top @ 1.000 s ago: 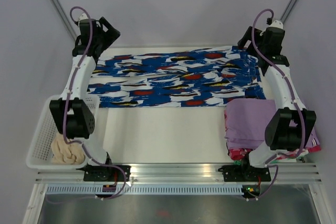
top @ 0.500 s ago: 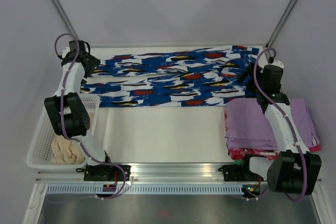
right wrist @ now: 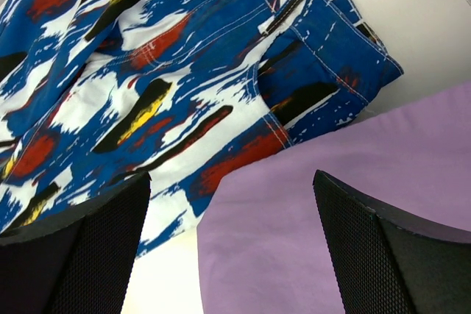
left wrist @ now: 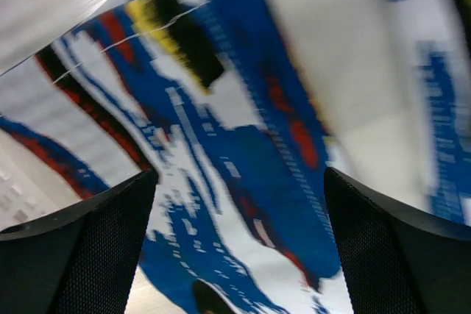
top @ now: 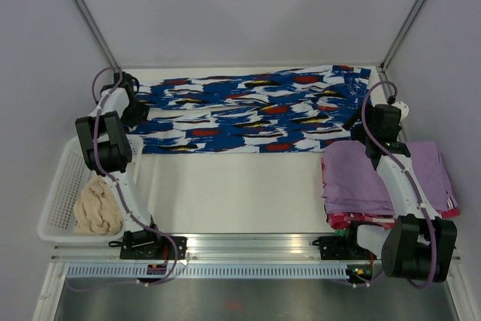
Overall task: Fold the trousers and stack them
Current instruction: Flatten the trousers out
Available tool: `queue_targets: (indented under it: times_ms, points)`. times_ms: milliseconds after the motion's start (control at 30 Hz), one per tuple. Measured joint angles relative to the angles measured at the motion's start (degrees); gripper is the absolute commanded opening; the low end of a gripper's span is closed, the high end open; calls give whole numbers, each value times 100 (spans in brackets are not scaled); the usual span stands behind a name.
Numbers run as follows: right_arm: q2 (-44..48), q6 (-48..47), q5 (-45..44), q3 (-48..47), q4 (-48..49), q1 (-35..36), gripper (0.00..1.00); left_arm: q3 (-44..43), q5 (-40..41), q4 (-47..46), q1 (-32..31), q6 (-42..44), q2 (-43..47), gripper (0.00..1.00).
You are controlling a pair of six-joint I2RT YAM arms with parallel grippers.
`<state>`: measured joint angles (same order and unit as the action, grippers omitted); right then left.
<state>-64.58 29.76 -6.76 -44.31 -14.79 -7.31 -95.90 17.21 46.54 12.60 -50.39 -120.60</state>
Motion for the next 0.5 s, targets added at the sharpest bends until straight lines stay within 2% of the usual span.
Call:
queue_targets:
  times_ms: [133, 500]
  points:
    - [-382, 92, -105, 0, 260, -83, 98, 575, 76, -63, 79, -81, 90, 99]
    - [-1532, 450, -417, -85, 863, -273, 98, 953, 129, -149, 81, -238, 903, 99]
